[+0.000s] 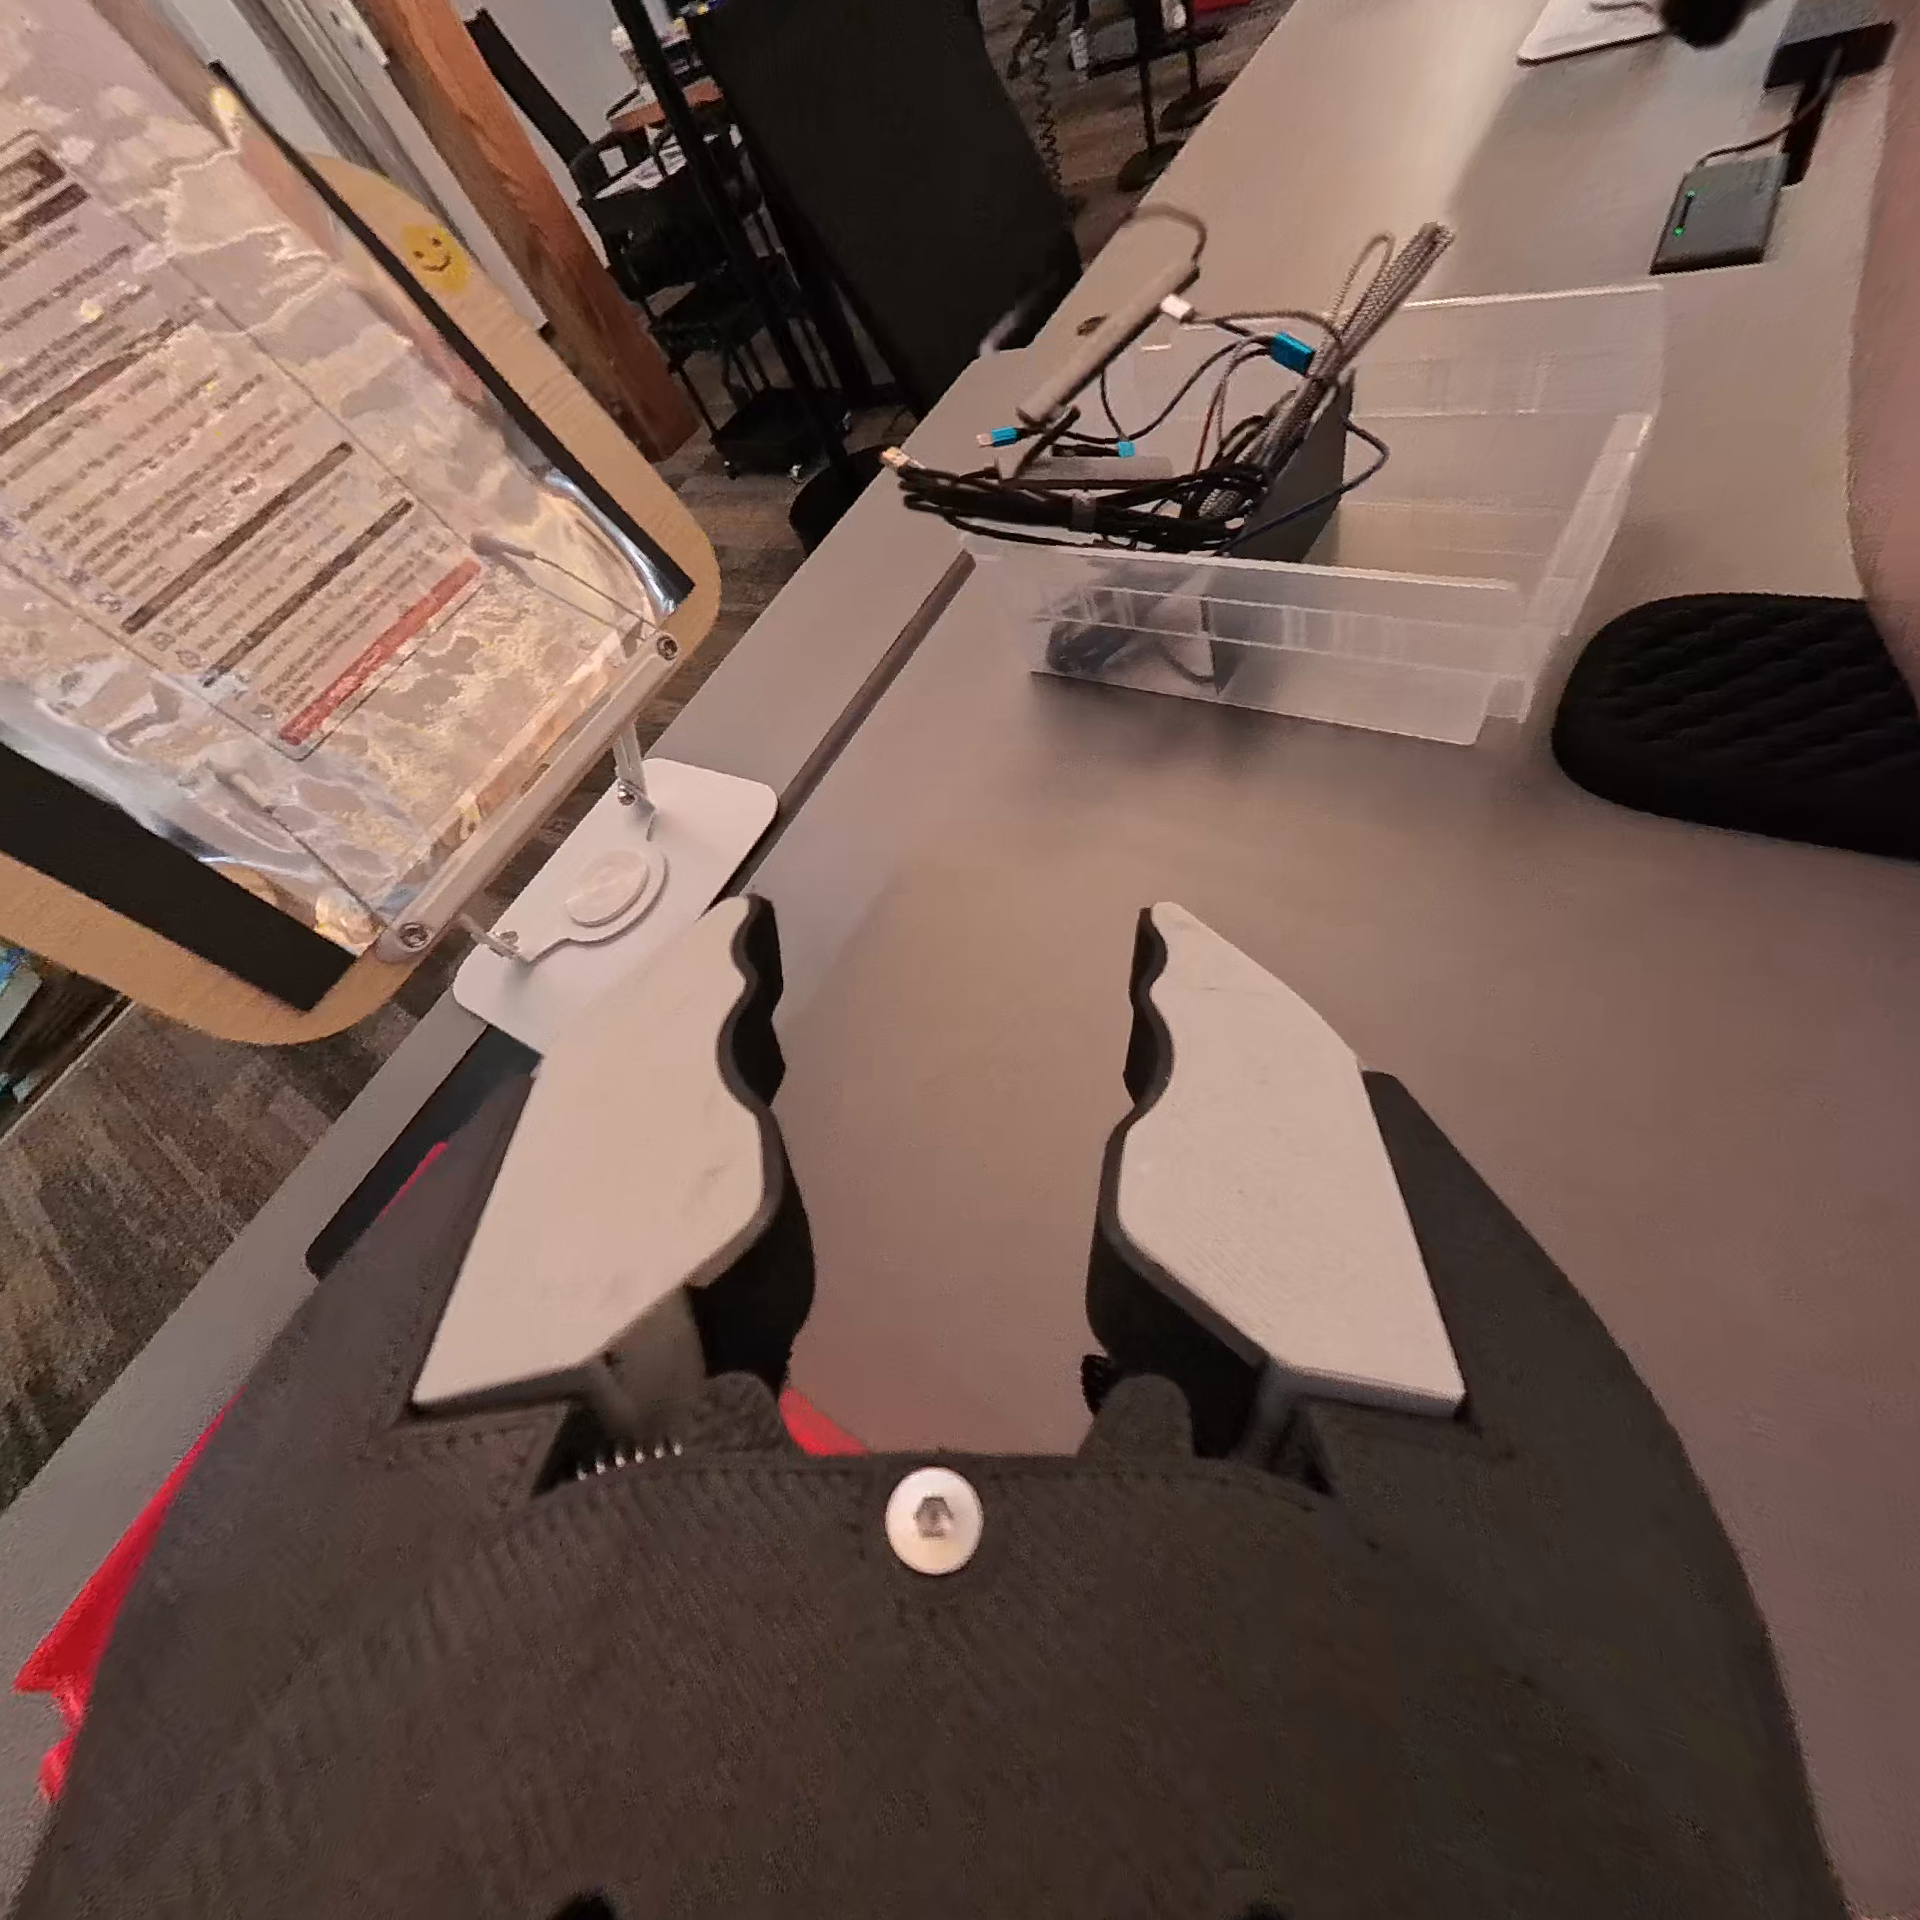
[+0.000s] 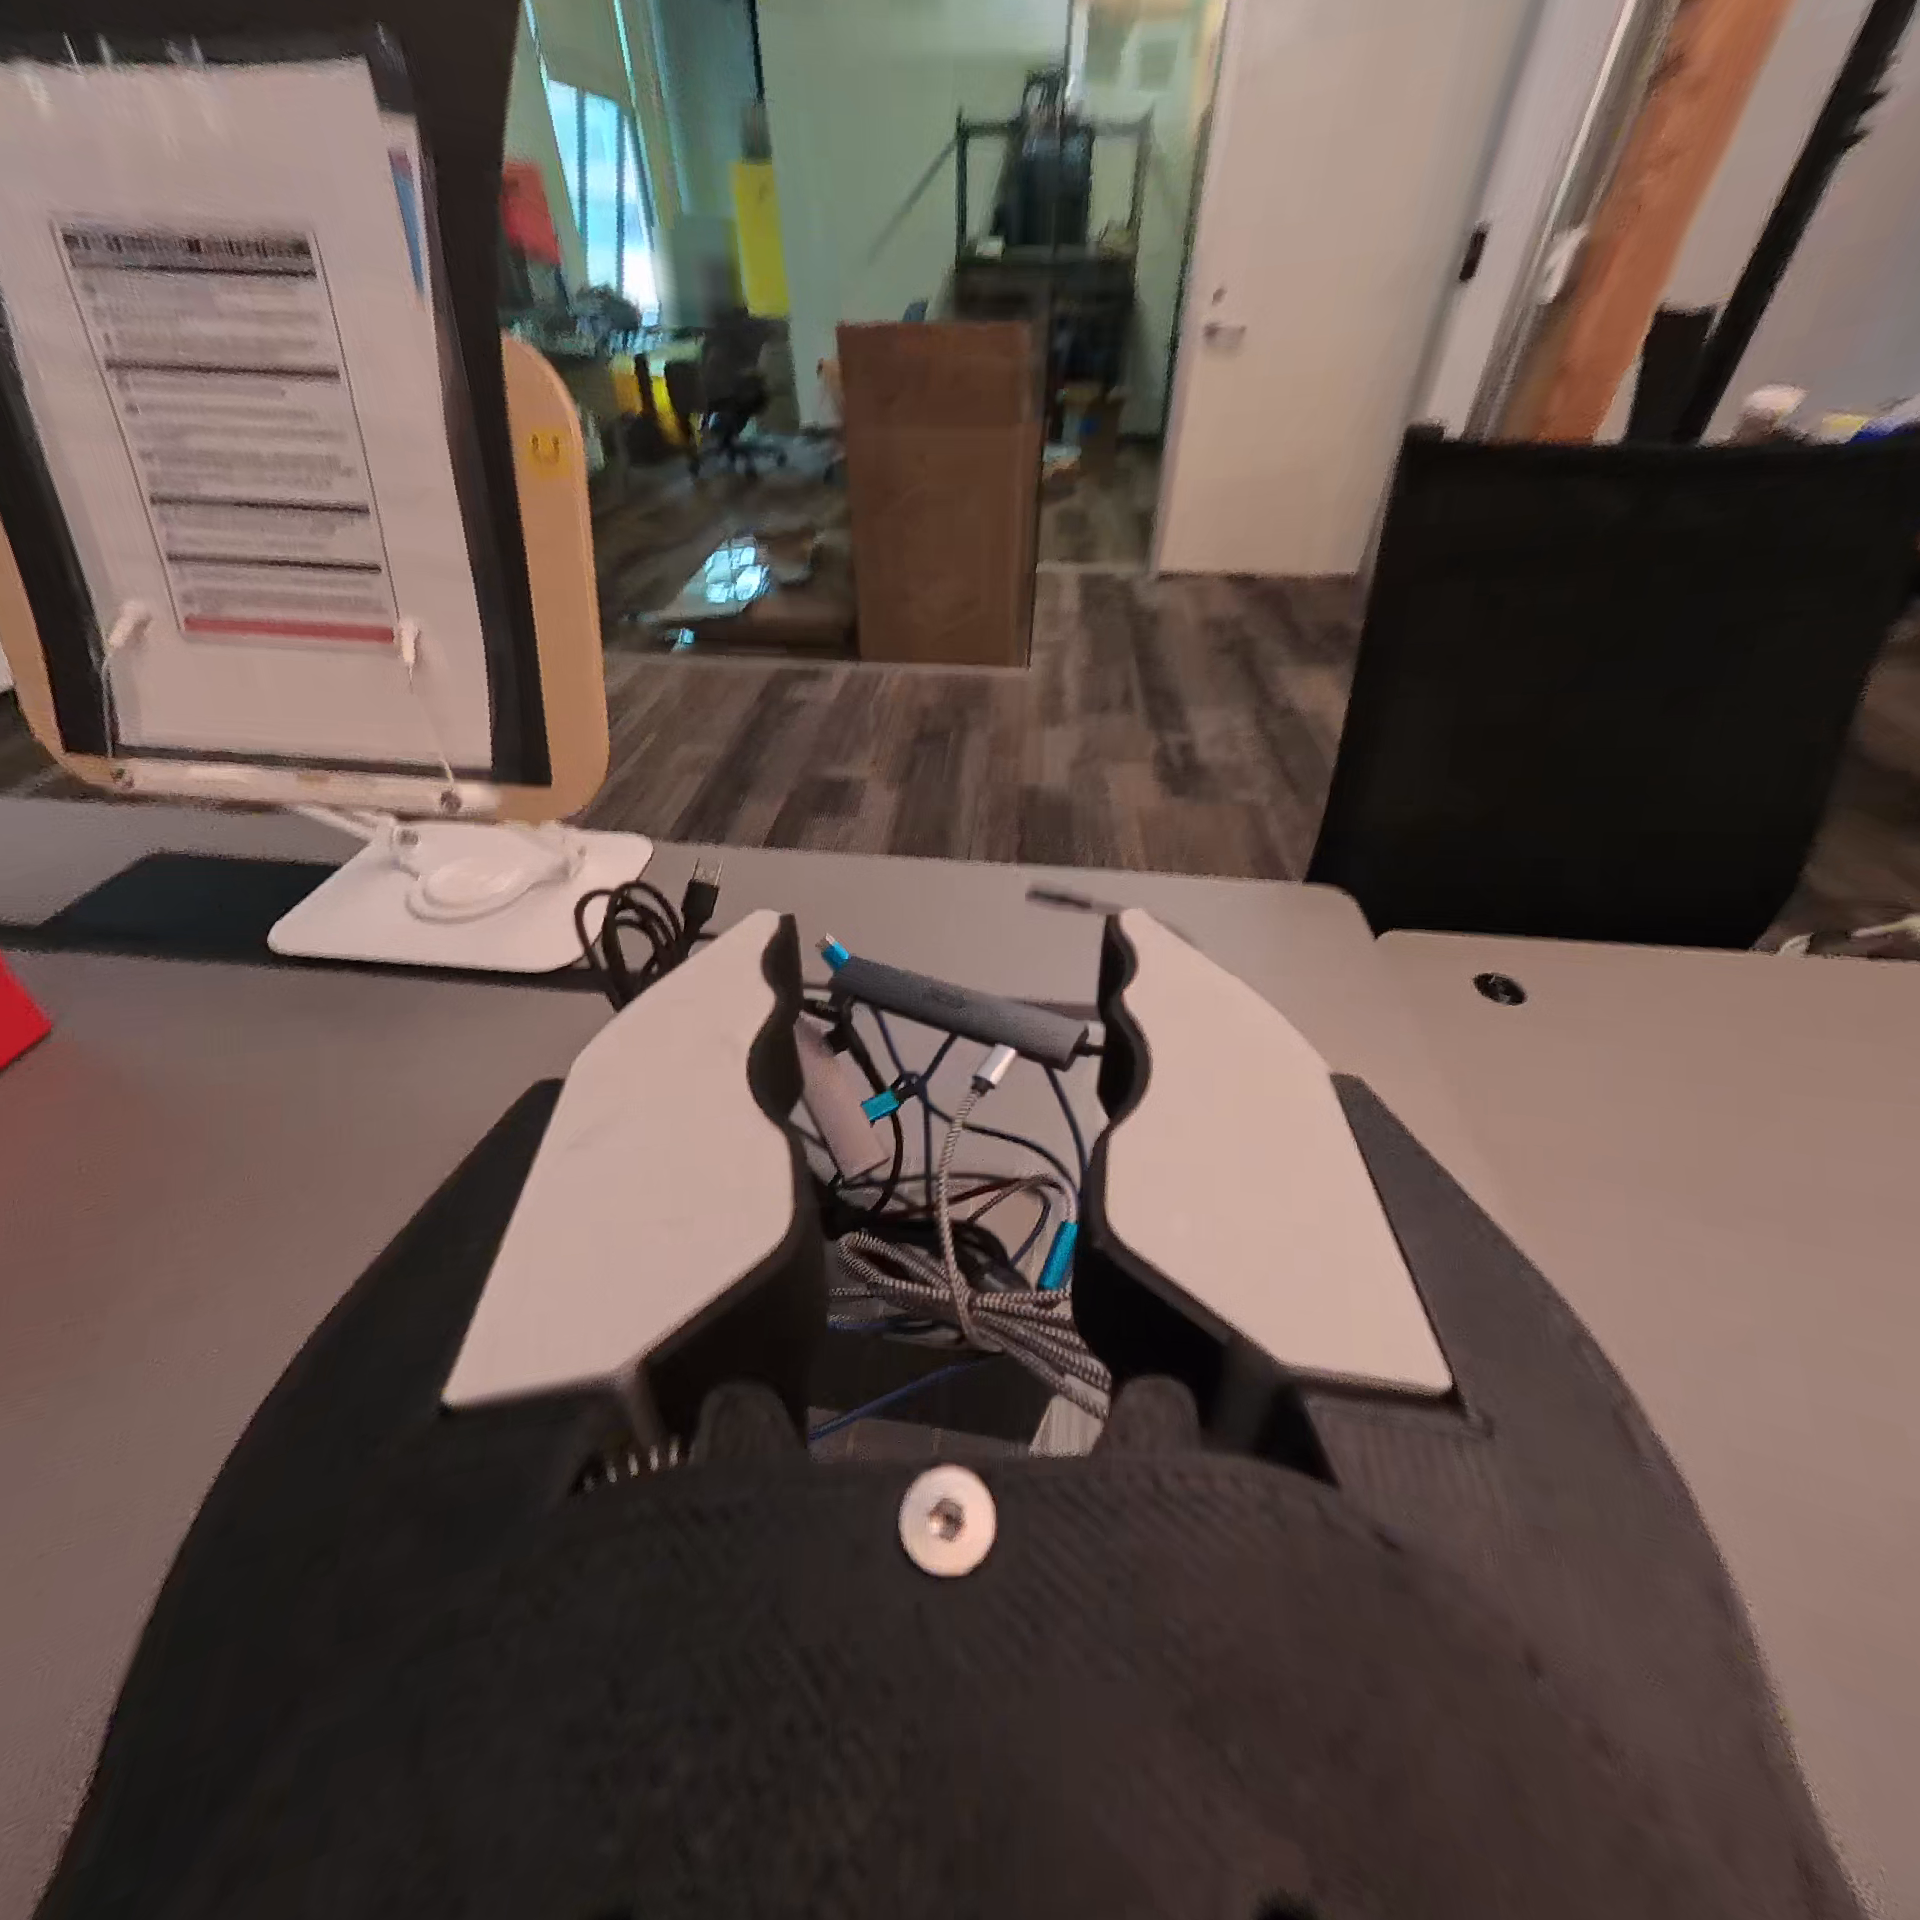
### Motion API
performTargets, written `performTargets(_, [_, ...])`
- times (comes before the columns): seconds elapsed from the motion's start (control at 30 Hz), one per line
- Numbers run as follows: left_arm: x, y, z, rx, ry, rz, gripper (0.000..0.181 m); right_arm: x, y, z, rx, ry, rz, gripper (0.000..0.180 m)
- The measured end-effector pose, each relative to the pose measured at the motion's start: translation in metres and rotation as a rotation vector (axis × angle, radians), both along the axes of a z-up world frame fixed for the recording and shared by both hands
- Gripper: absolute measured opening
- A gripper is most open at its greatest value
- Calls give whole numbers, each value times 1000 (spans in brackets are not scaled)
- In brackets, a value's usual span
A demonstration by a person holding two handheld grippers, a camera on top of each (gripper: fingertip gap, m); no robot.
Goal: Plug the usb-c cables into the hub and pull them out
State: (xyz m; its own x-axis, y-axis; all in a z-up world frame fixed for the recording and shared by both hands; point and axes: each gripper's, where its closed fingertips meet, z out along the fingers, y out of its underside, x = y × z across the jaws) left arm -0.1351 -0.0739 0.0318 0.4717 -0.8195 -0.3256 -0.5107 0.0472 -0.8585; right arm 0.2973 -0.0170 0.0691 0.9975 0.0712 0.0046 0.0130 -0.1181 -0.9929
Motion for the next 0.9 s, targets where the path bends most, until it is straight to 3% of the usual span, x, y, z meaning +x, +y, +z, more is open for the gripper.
performTargets(0.17, [-9,11,1,-24,-36,57,64,31,-21,-16,-106,-44,-58,55])
performTargets(0.57, [-28,-1,27,24,-110,149,62,70,-26,-115,-462,99,-27,54])
performTargets(0.7, [-86,1,46,34,-74,395,71,71,-33,-153,-657,93,0,54])
performTargets(0.77, [-135,6,44,-48,-29,564,75,61,-40,-163,-738,113,54,53])
performTargets(0.9, [-227,14,10,-269,-108,824,85,39,-56,-176,-880,101,131,54])
